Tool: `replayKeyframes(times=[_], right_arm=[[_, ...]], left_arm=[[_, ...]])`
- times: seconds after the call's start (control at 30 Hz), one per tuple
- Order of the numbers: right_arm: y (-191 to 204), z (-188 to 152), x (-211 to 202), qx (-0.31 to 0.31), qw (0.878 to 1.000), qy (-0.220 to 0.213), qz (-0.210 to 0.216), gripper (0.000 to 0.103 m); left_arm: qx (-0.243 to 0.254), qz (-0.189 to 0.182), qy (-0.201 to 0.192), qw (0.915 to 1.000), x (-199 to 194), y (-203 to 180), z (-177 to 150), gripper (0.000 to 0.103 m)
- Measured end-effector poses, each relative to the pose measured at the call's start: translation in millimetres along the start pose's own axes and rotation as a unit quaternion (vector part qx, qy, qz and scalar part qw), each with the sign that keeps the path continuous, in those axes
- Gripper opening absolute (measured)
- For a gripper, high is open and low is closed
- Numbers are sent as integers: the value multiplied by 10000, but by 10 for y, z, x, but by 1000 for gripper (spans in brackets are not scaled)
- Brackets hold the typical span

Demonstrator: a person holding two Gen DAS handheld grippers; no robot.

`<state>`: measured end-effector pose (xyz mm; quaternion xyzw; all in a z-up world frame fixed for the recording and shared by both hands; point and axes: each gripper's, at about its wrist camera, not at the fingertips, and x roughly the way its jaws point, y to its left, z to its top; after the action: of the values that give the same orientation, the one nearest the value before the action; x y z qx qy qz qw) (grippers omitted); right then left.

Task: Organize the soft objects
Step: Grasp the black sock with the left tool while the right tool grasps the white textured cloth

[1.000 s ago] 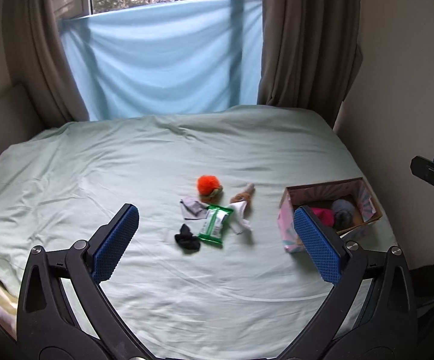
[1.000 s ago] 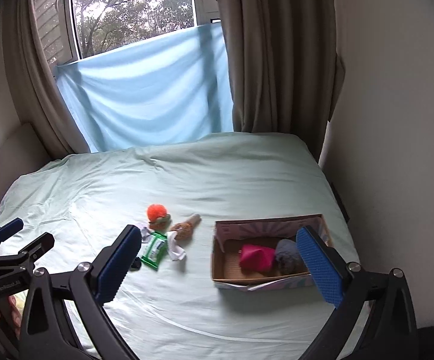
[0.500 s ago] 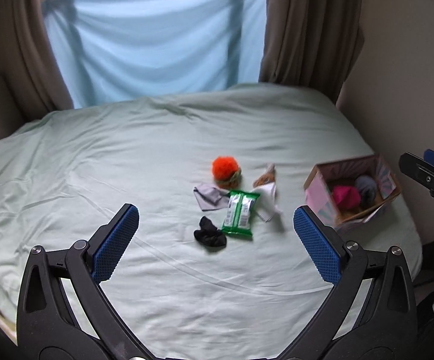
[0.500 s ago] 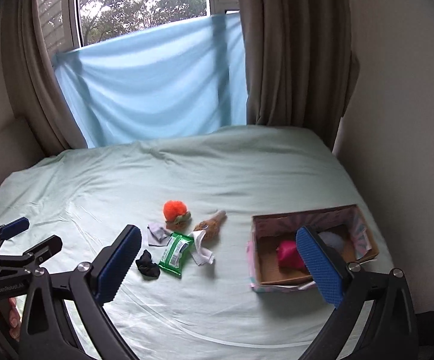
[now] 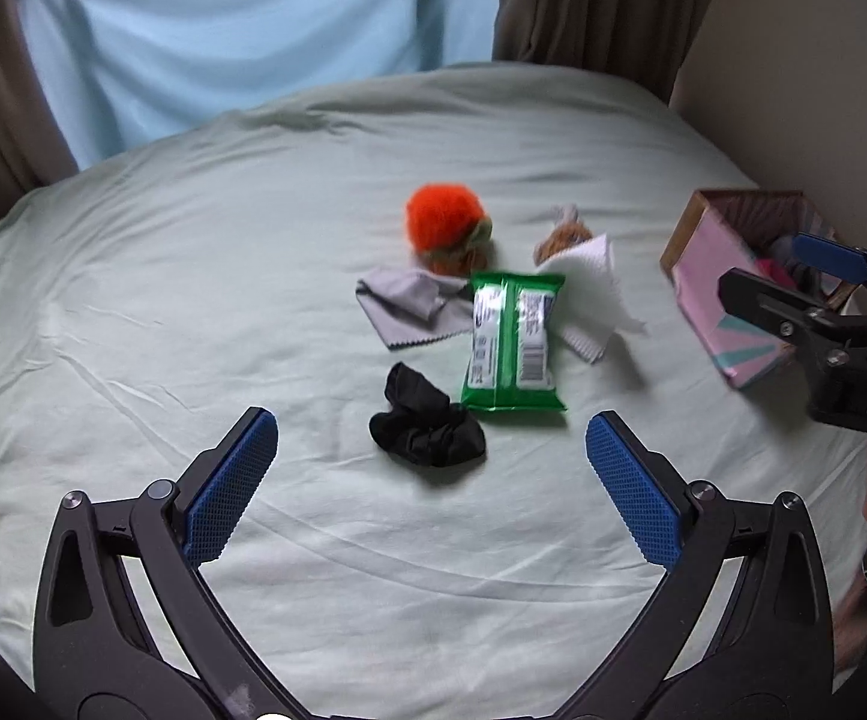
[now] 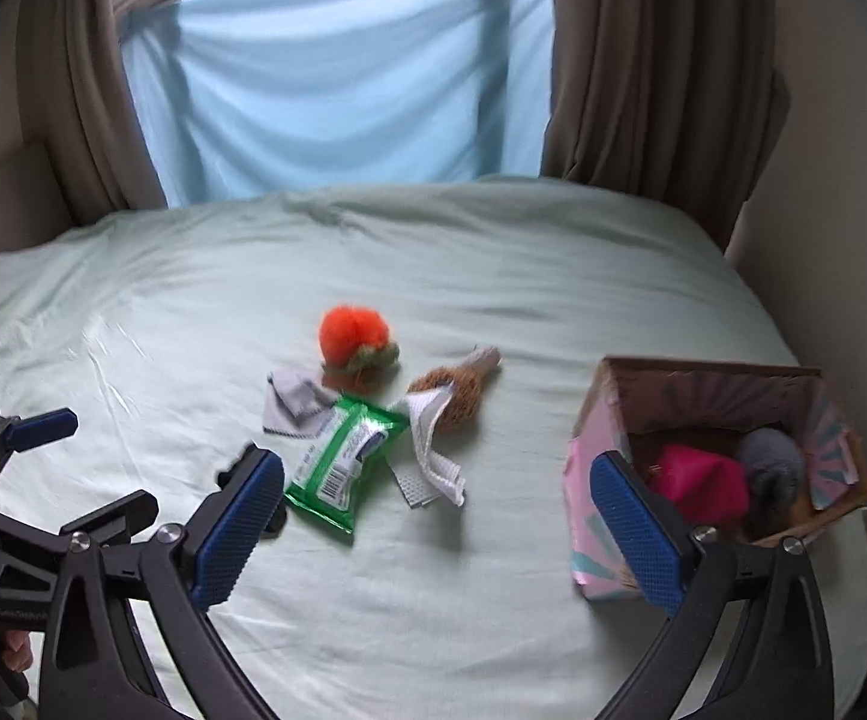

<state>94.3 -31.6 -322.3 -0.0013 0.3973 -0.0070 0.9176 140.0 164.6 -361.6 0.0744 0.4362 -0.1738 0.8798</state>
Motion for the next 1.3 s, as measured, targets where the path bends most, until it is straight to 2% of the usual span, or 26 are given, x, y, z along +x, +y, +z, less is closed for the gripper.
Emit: replayKeyframes(times=[0.3,0.4,0.57,0.67,0.73,0.87,0.93,1.1,1.3], right_arm=[[4,-363,1055,-319,9988,362,48,83],[-1,-413,1309,-383,9981,471,68,73],[25,-425,1612,-508,9973,531,75,64],[40,-405,1682,-545,9971,515,134,55],[33,-389,1706,-518,9972,502,203,50],[19,-367,1722,-469,9972,530,254,32],[7,-360,1711,-436,9973,530,252,27],[-41,-353,1647,-242,9981,503,270,15],[-55,-325,1478,-155,9989,368,248,14]], left_arm=[[152,-96,258,9995,919,42,-257,91],[205,-98,318,9992,1111,50,-295,85],[219,-132,403,9989,1334,69,-346,74],[318,-99,365,9988,1348,41,-336,65],[323,-105,356,9988,1352,40,-334,54],[260,-77,363,9990,1340,70,-305,37],[212,-72,366,9991,1331,90,-284,24],[134,-61,358,9992,1302,126,-228,17],[69,-44,251,9997,1163,132,-183,17]])
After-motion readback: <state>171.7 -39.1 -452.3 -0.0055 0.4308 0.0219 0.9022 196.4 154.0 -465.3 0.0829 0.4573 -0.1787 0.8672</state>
